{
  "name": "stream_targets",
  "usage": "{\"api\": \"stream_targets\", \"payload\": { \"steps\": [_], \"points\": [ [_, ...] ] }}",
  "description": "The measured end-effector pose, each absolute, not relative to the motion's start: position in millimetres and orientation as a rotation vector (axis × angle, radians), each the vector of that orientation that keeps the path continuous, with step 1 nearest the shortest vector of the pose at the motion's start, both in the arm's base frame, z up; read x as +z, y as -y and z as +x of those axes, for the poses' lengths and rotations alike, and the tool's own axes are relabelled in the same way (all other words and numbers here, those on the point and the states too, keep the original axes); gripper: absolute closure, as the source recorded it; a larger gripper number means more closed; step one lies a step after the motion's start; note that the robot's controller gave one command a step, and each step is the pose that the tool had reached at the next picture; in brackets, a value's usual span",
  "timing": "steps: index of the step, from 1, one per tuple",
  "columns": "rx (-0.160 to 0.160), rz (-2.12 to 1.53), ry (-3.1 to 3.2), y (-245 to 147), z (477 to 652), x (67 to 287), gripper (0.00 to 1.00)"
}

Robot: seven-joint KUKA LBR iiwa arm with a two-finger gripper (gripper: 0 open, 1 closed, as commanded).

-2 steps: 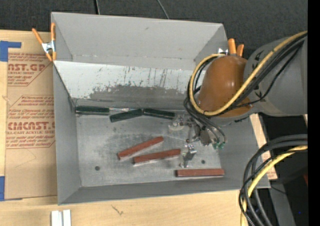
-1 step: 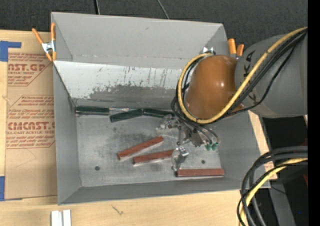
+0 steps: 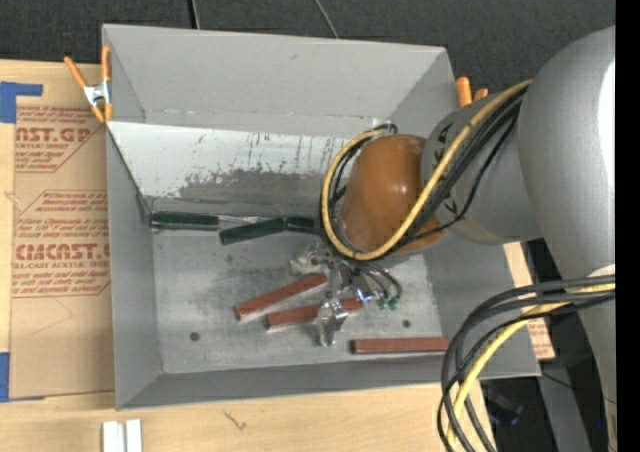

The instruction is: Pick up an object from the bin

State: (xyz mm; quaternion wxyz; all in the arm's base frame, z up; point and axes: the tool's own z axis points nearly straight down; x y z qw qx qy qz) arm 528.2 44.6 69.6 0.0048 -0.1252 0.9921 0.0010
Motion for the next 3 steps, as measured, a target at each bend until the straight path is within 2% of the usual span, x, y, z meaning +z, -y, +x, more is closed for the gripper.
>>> {"api": "stream_targets", "payload": {
  "steps": [1,3],
  "points": [
    [-0.006,-0.638,-3.052,-55.8,526.4,76.2,1.00],
    [-0.005,-0.640,-3.059,-55.8,524.9,80.1,1.00]
  ]
}}
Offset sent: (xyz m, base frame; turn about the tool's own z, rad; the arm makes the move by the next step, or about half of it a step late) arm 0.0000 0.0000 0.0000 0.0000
